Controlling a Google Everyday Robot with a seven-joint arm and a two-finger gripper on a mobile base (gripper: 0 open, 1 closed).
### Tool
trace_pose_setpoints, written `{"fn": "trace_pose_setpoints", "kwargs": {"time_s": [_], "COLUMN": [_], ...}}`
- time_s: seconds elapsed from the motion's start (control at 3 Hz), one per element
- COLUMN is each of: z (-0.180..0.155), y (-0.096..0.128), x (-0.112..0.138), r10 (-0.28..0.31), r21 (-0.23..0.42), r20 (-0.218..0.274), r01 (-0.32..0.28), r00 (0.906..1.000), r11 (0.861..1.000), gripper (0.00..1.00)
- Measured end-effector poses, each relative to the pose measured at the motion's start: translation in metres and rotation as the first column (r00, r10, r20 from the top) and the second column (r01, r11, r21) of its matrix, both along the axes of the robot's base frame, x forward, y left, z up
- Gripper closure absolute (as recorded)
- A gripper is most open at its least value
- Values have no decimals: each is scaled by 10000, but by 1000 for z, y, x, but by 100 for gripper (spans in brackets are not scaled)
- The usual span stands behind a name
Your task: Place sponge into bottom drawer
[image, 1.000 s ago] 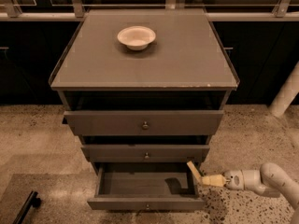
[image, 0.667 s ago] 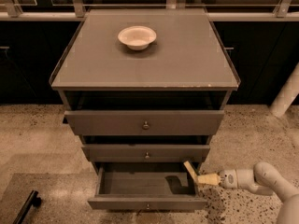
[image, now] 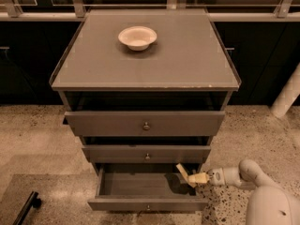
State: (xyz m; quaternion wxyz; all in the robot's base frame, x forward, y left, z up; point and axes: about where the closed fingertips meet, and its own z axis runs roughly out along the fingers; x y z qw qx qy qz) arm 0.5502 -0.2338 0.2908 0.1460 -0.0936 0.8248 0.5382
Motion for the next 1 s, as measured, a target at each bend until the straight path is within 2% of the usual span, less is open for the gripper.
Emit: {"fn": "trace_pose_setpoints", "kwargs": {"time_s": [0.67,1.0], "z": [-60,-62], "y": [16,16], "x": [10,10], "r10": [-142,-143], "r21": [-413,-411], "r20": [-801,-811], "r01": [109,110], "r00": [9967,9966], "r11": [9991,9991], "gripper": [100,81]}}
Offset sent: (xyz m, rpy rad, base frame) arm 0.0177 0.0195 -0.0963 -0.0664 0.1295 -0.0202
